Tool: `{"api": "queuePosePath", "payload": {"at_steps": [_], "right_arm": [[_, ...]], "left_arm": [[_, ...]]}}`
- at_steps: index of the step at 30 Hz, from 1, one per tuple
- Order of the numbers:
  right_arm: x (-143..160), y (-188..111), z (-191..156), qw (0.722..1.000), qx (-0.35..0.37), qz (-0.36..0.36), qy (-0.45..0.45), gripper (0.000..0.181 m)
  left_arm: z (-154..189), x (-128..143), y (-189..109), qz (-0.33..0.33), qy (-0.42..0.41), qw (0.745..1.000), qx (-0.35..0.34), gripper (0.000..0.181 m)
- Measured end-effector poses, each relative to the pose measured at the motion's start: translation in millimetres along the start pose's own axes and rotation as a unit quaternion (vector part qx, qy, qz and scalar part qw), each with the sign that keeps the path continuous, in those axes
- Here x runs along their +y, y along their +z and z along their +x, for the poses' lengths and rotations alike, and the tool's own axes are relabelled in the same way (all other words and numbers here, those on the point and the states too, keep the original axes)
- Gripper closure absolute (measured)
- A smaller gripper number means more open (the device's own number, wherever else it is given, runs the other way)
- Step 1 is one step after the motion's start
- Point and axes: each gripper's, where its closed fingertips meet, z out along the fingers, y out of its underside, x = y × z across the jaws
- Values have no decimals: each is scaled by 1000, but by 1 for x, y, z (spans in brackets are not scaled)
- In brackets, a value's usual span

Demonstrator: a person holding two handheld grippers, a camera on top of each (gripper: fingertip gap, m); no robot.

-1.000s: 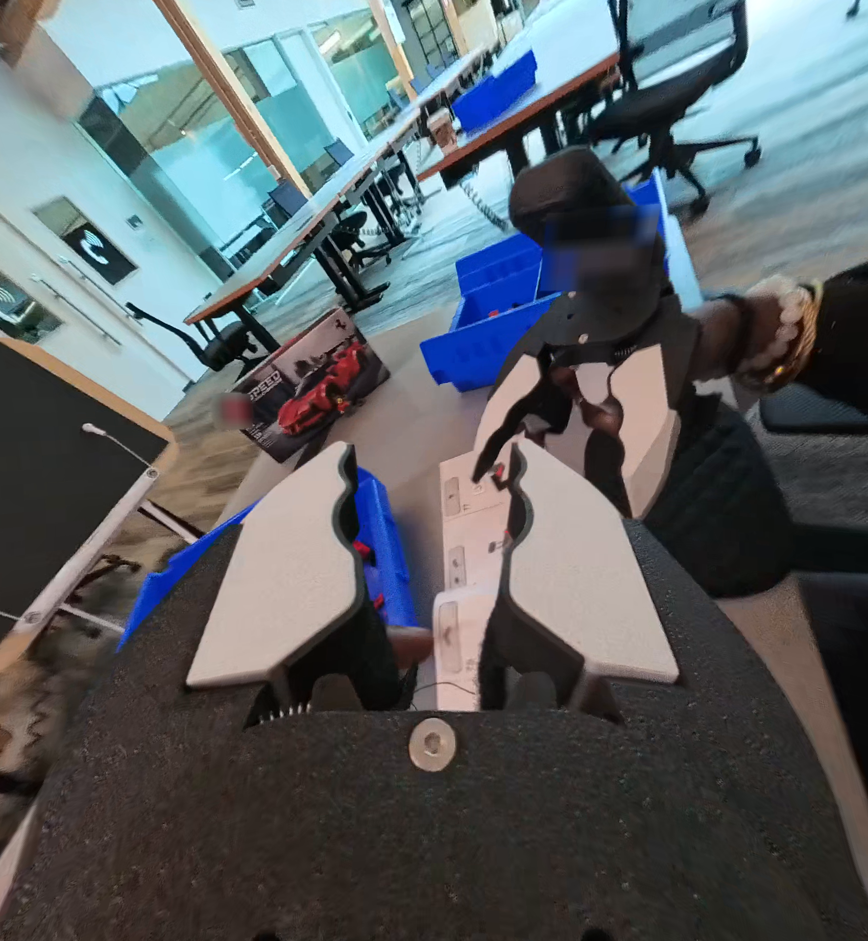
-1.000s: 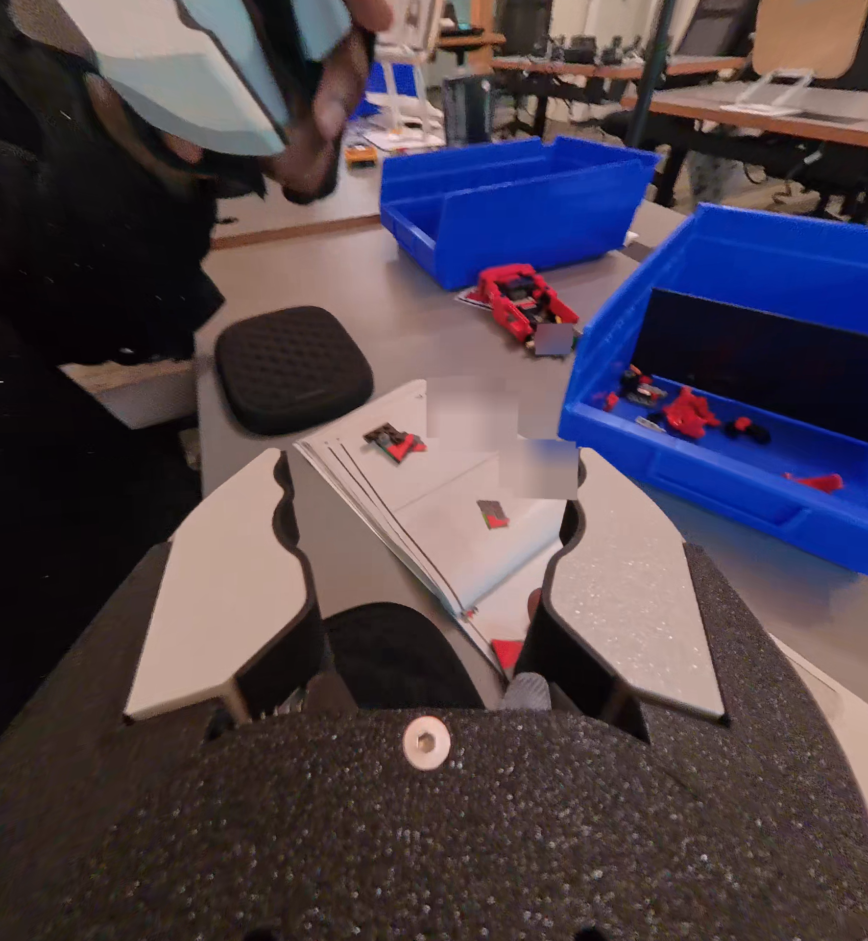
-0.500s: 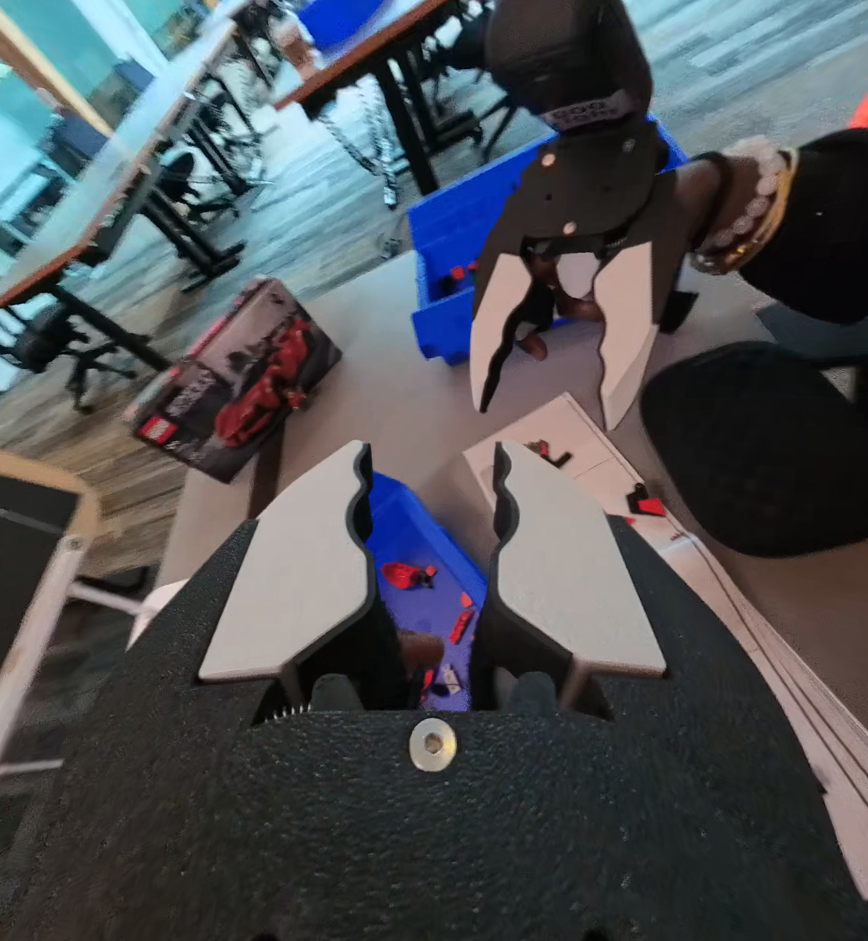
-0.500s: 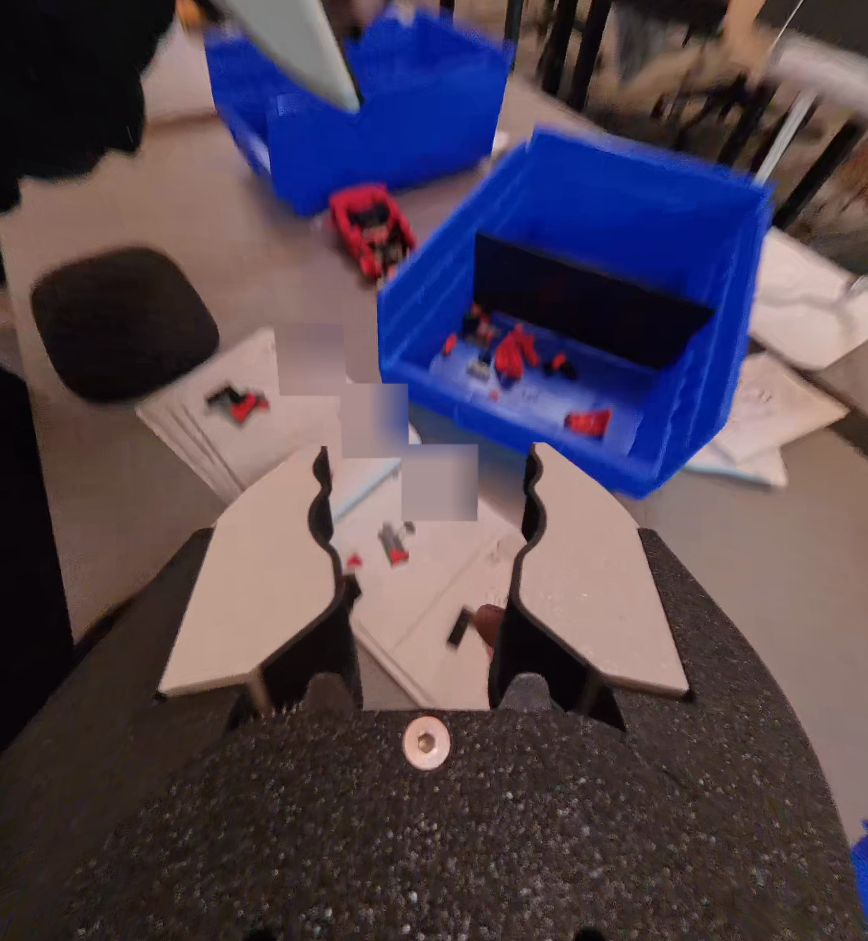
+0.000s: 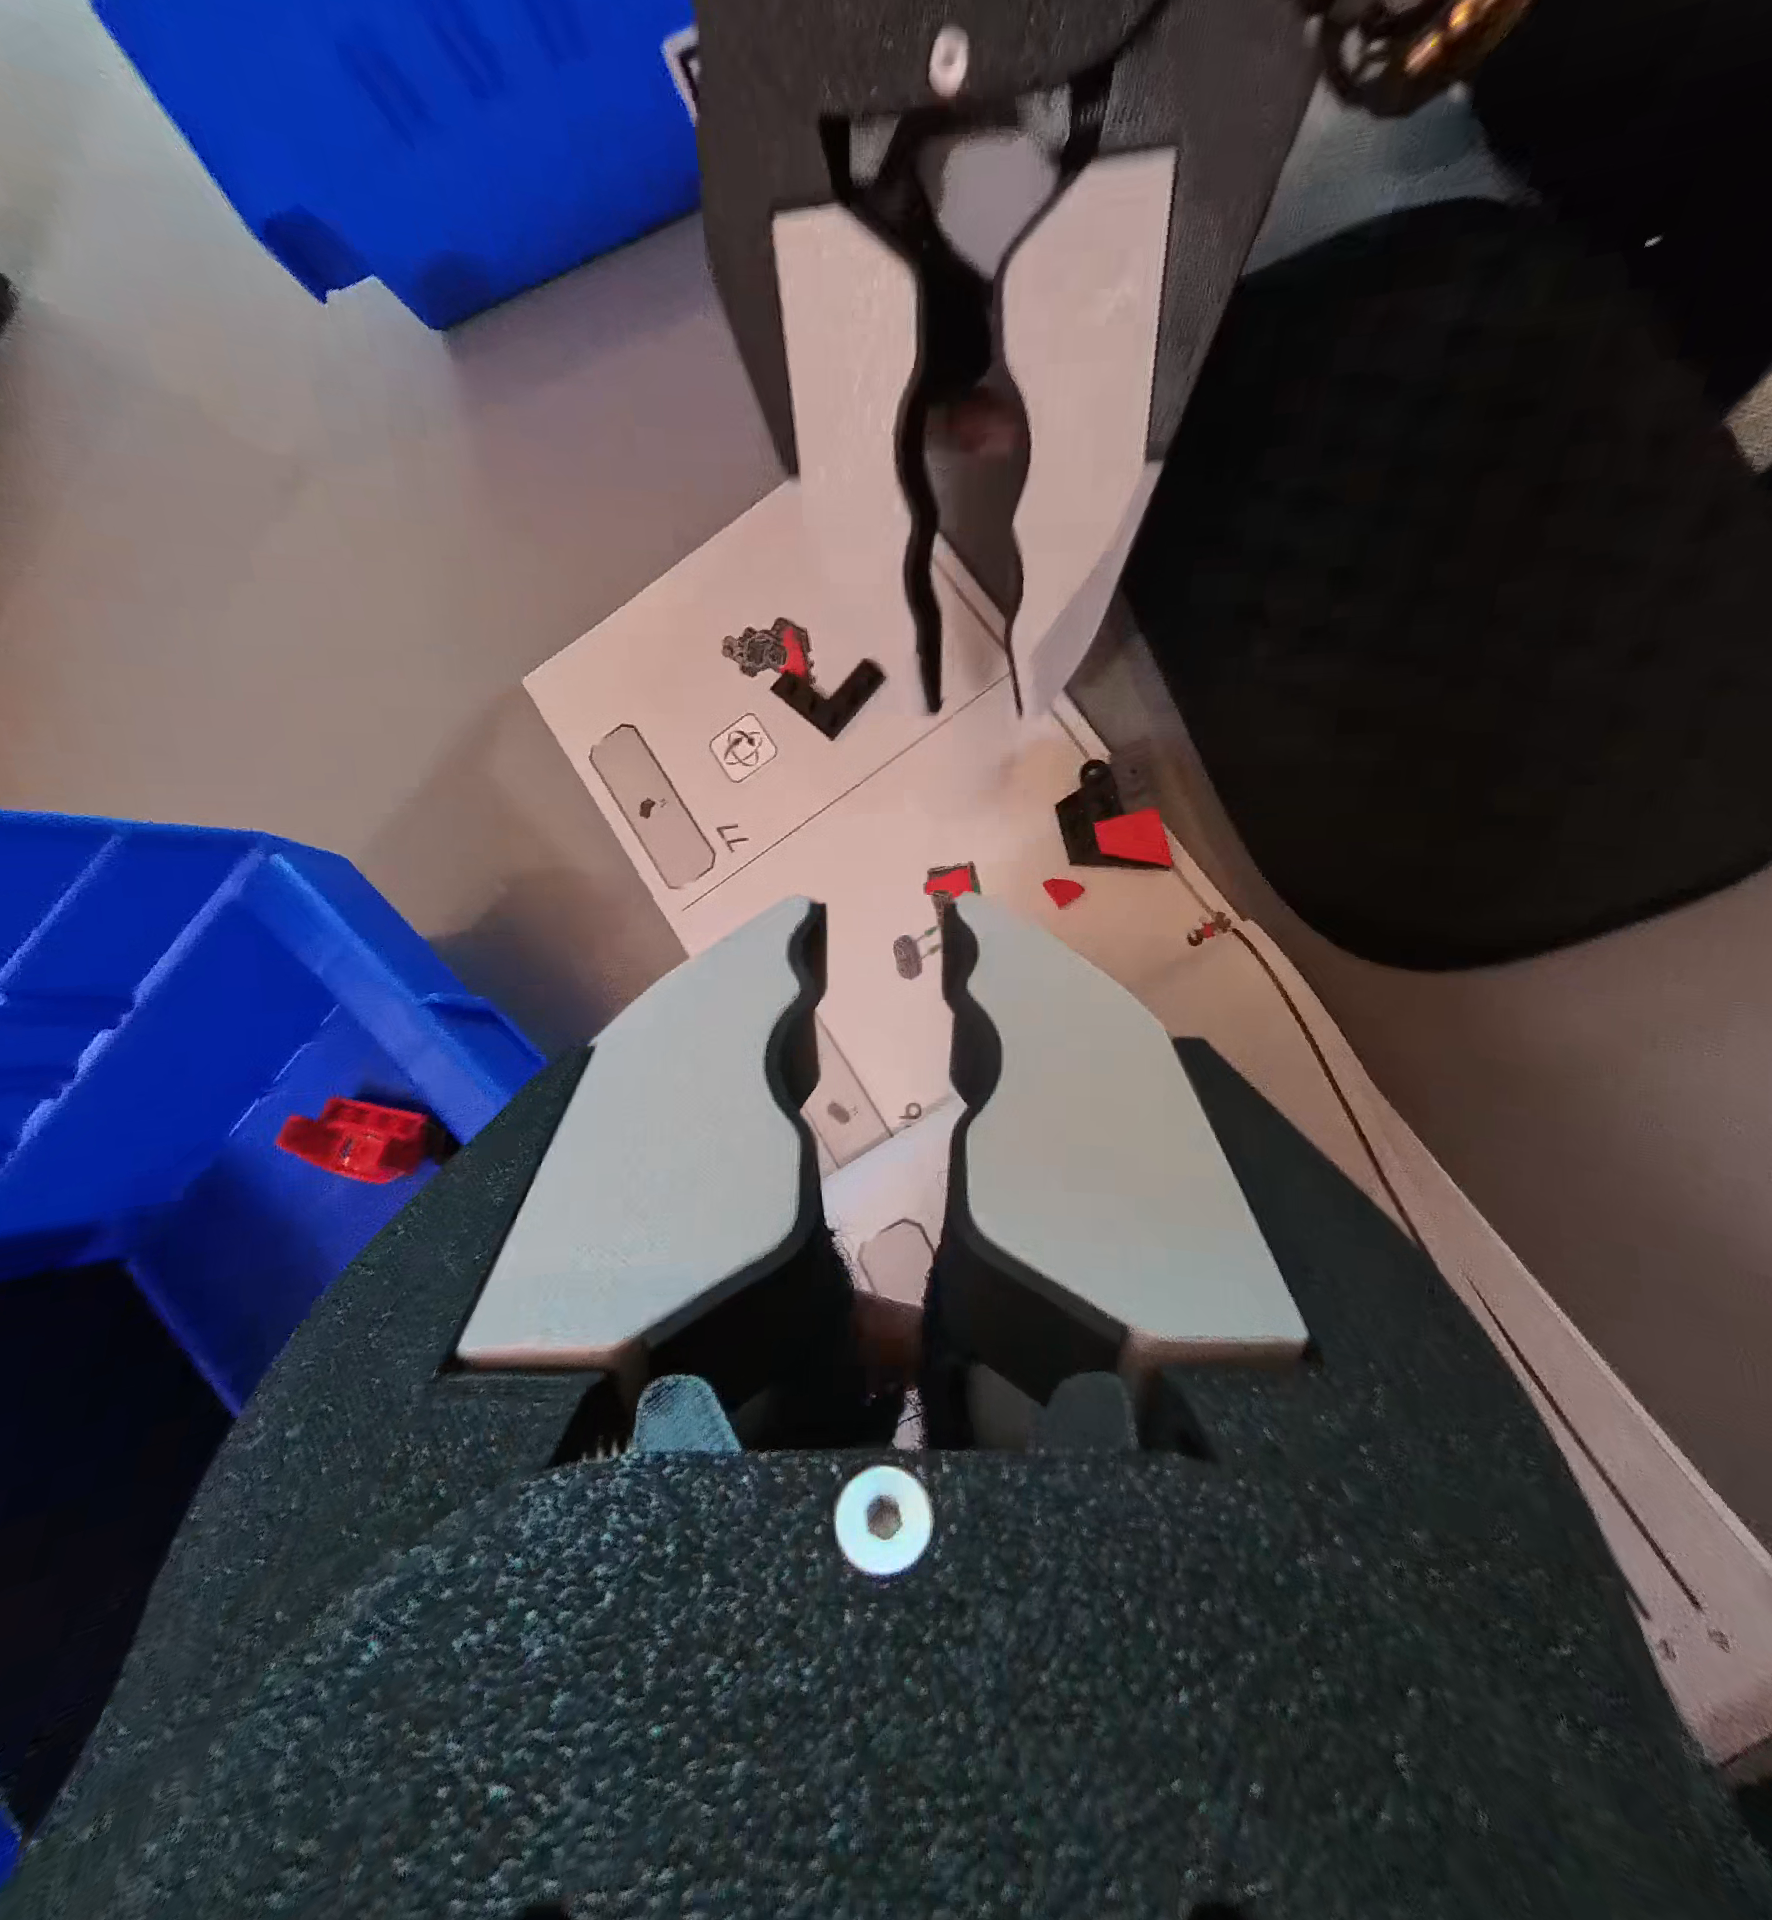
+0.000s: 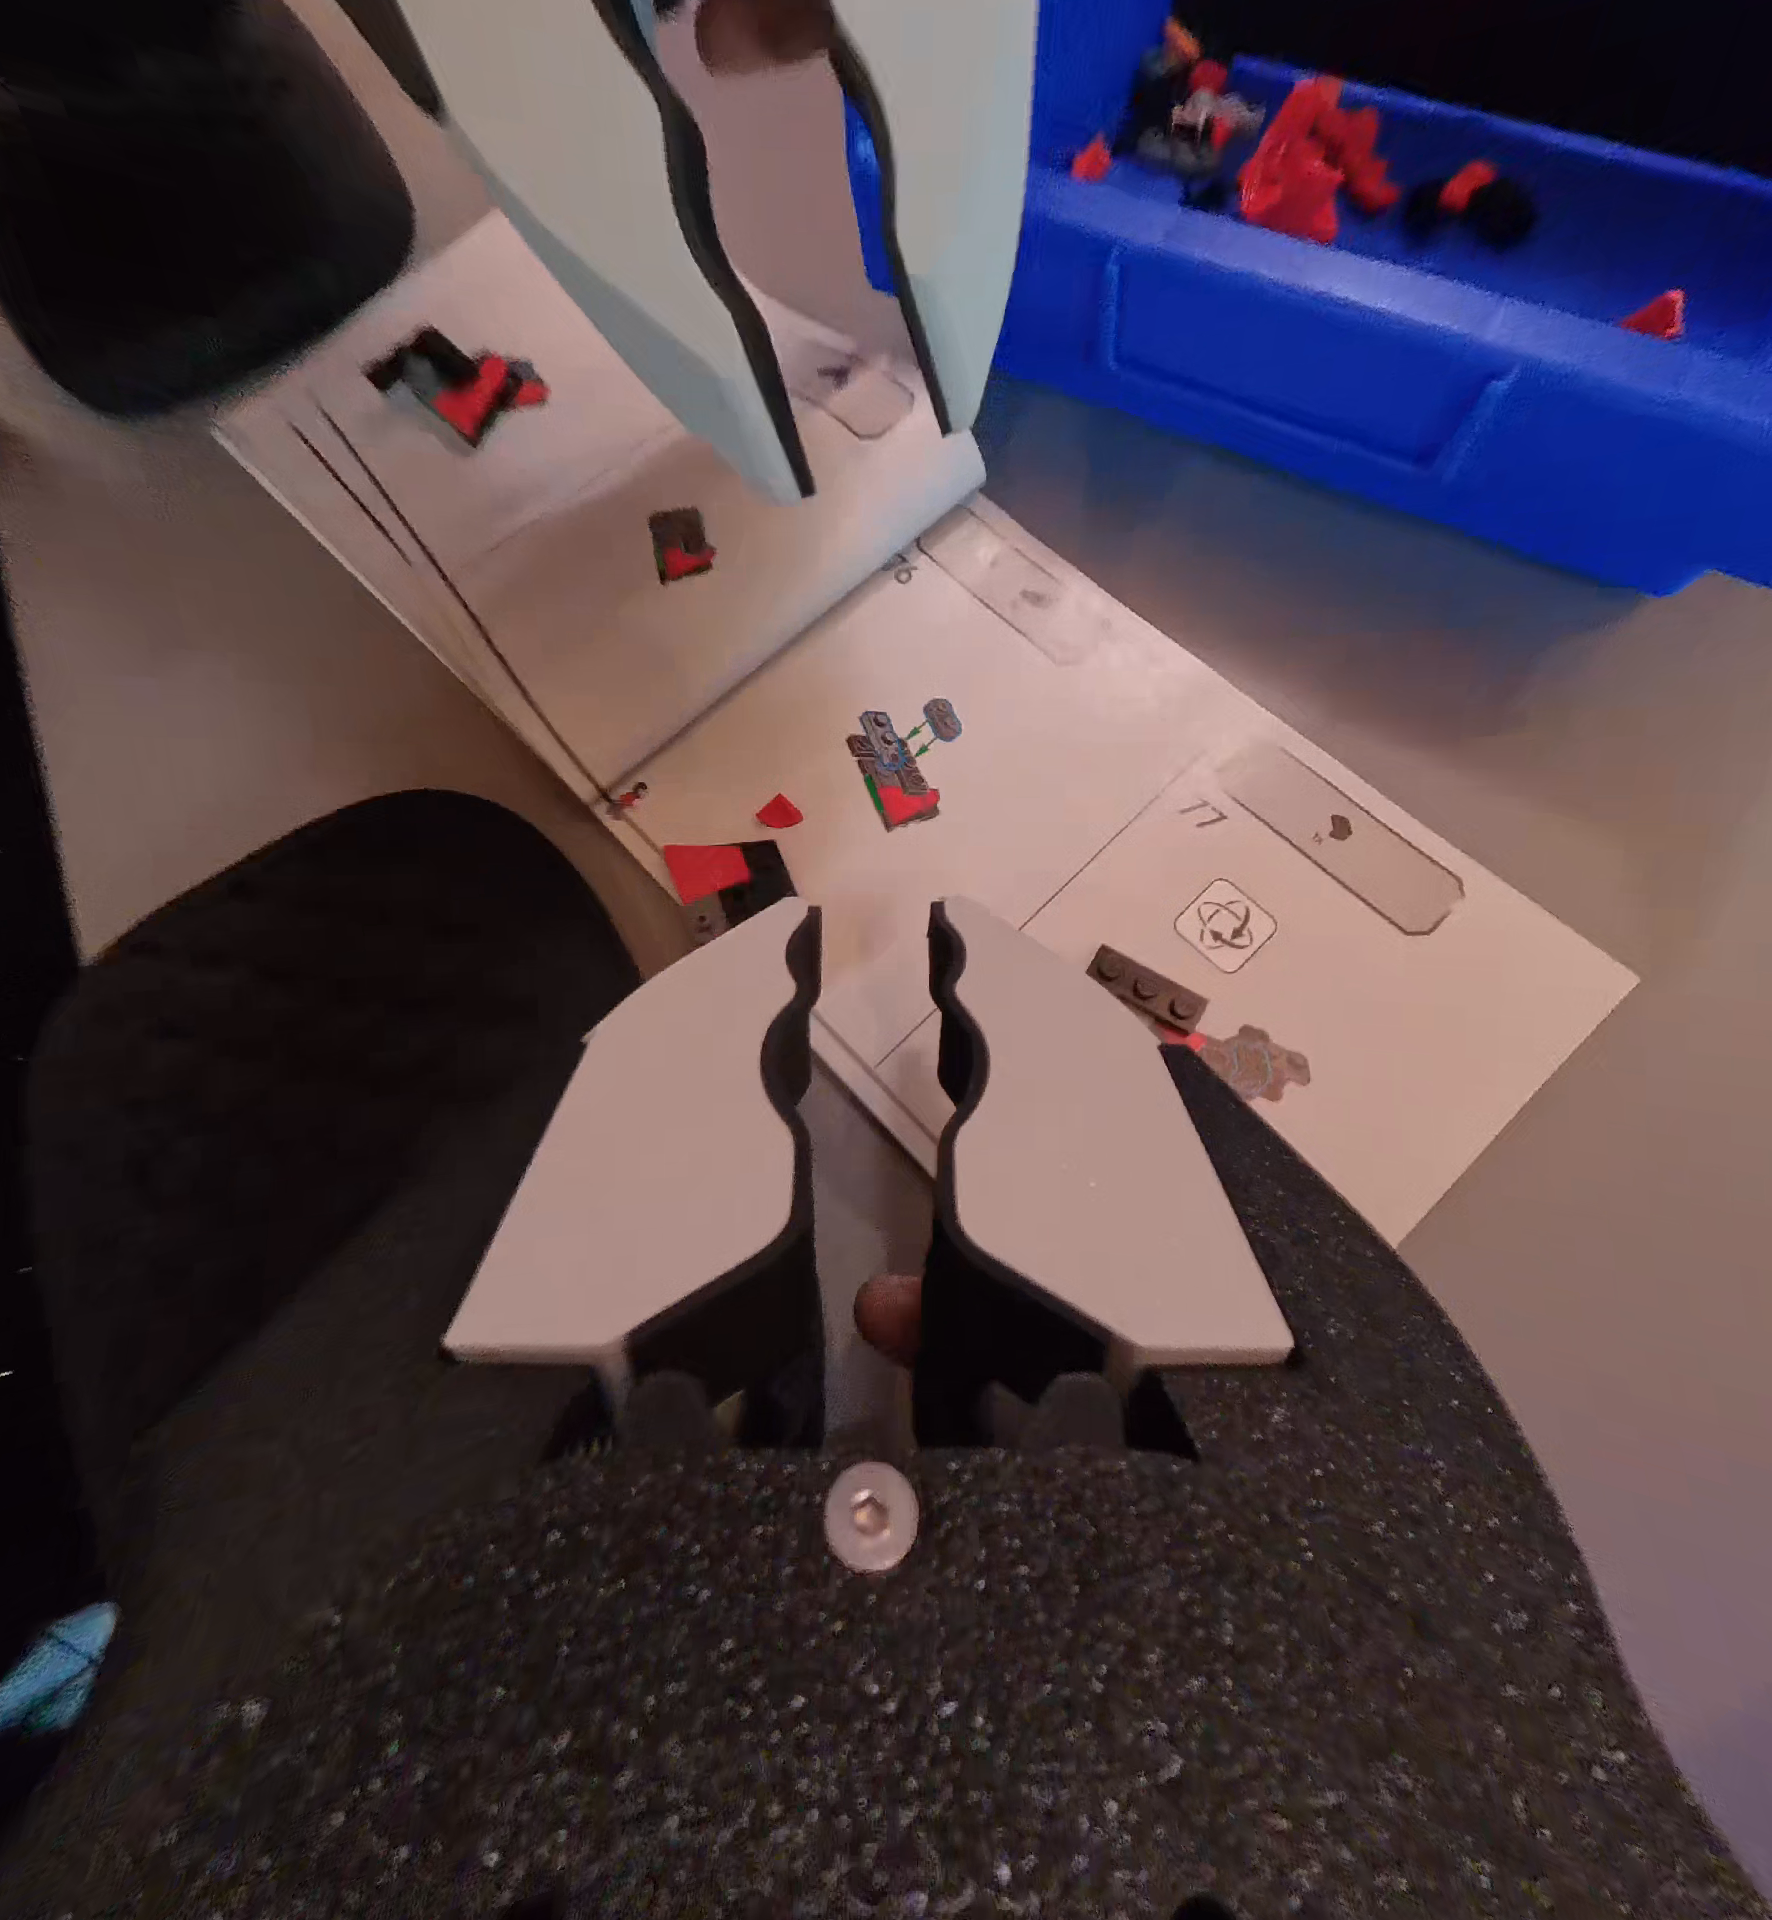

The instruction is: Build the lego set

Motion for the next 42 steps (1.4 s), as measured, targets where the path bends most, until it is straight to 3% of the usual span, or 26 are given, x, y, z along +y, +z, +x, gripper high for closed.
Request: {"api": "queuePosePath", "payload": {"at_steps": [3, 5, 11, 14, 16, 20, 24, 33, 38, 42], "right_arm": [[-6, -8, -19, 997, -58, 45, -7, 161], [-6, -2, -35, 995, -86, 33, -29, 155], [8, 21, -26, 996, -36, -42, -69, 141], [14, 27, -22, 993, -45, -80, -80, 144], [13, 26, -17, 989, -43, -93, -105, 156], [10, 18, 12, 987, -3, -114, -116, 152], [-18, 25, -21, 990, -46, -37, -130, 165], [3, 47, -22, 987, -24, -95, -124, 172], [-2, 46, -17, 995, -12, -61, -80, 178], [-36, 29, -15, 994, -51, 76, 52, 178]], "left_arm": [[10, 3, 2, -25, 6, 1000, -10, 162], [18, 2, 4, -29, 2, 1000, -10, 162], [31, -8, -10, 13, -33, 999, -31, 159], [35, -11, -25, 40, -43, 997, -53, 157], [38, -12, -34, 69, -66, 993, -64, 157], [38, 1, -37, 83, -98, 987, -92, 157], [33, 11, -27, 91, -126, 983, -94, 157], [37, 15, -14, 116, -131, 982, -74, 155], [31, 15, -14, 135, -109, 980, -99, 152], [20, 16, -16, 151, -94, 974, -143, 151]]}}
